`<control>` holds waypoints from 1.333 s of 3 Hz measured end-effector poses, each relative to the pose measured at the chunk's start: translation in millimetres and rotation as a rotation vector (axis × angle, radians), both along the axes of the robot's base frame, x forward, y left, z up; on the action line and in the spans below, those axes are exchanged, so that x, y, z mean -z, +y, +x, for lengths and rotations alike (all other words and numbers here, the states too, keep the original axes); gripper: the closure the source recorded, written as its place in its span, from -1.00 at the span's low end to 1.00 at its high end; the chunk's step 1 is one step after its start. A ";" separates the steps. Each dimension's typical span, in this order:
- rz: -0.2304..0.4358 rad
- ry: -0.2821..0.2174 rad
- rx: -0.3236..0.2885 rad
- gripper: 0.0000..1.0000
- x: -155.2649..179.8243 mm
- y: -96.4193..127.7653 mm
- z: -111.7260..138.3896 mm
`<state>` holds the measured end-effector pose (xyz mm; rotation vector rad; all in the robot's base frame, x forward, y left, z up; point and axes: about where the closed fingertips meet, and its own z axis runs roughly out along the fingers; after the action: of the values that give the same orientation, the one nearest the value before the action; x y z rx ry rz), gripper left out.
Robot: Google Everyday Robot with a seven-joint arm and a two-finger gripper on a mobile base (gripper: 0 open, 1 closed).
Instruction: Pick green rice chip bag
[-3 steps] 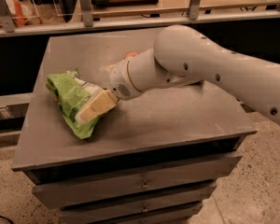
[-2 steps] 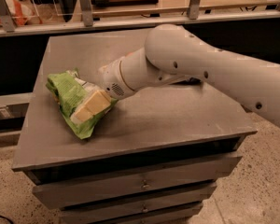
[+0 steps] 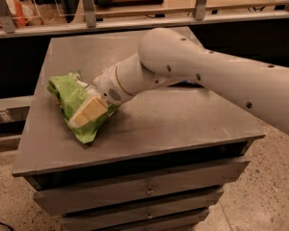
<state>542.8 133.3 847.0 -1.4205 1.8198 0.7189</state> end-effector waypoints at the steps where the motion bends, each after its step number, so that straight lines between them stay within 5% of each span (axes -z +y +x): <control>1: -0.017 -0.001 -0.013 -0.19 2.5 3.3 -1.9; 2: -0.013 -0.030 -0.023 0.27 -6.1 6.3 -2.1; 3: 0.070 -0.089 -0.036 0.76 -33.3 10.2 5.7; 4: 0.208 -0.149 -0.080 1.00 -66.8 12.3 15.6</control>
Offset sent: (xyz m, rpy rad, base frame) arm 0.0006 0.0061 0.0173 -0.0030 -0.0693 0.0278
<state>558.3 145.6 913.8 -1.3768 1.5352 0.7954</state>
